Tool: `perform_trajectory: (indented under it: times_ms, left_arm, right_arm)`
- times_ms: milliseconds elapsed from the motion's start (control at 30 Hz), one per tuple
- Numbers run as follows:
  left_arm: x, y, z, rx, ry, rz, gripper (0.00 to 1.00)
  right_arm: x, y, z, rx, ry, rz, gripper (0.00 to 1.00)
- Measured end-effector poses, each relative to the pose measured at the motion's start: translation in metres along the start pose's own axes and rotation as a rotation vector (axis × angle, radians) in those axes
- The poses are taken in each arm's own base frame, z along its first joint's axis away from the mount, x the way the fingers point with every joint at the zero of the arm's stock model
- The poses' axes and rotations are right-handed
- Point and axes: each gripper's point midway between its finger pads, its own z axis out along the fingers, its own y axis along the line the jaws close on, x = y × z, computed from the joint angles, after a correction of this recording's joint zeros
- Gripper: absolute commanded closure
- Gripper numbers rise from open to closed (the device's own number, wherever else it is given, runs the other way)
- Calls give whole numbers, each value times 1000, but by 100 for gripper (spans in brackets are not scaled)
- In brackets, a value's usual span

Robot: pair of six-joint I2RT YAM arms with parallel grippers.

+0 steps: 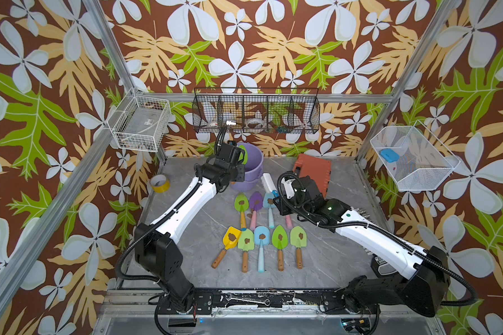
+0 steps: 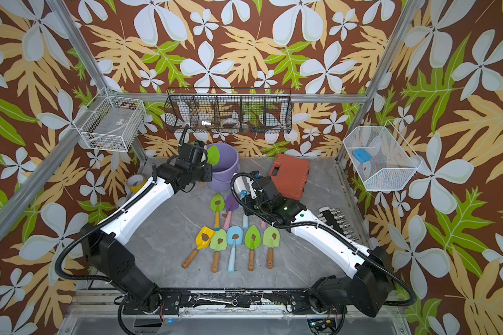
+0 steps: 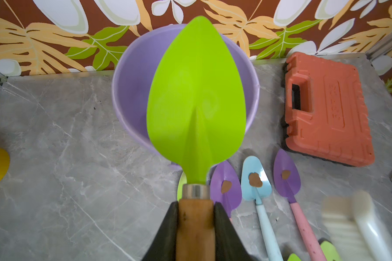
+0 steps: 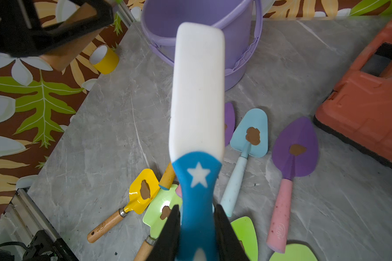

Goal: Brush the soil off the hand trowel and place it into the bucket
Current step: Place the hand trowel in the bucket.

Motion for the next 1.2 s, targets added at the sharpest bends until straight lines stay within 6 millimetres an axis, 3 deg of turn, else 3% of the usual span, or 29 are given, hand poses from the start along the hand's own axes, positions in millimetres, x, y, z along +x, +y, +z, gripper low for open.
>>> perform_trajectory:
  times_ms: [333,367,567,667,900,1067,1133,1200]
  left_arm:
    - [-30,-12,69,-10,40,-28,100]
    - [-31,-12,77,-13,47,-36,97]
    - [-31,-9,97,-24,71,-53,55]
    - [-41,-10,93,-22,48,-71,43]
    - [-49,-7,82,-32,19,-81,45]
    - [-49,3,43,-39,-18,-96,48]
    - [-40,7,26,-31,-27,-111,48]
    - [-13,12,6,-20,-14,-115,49]
  right_arm:
    - [6,-3,-1,4,7,0,100]
    - [6,-3,-1,4,7,0,100]
    - [6,-8,-4,16,-5,3,100]
    - [7,-8,-4,18,-3,4,100]
    - [6,-8,-4,14,-7,4,100]
    - [6,-5,-5,1,-7,4,100]
    - [9,-4,-5,-10,-3,4,100]
    - [16,-3,-3,-23,5,5,100]
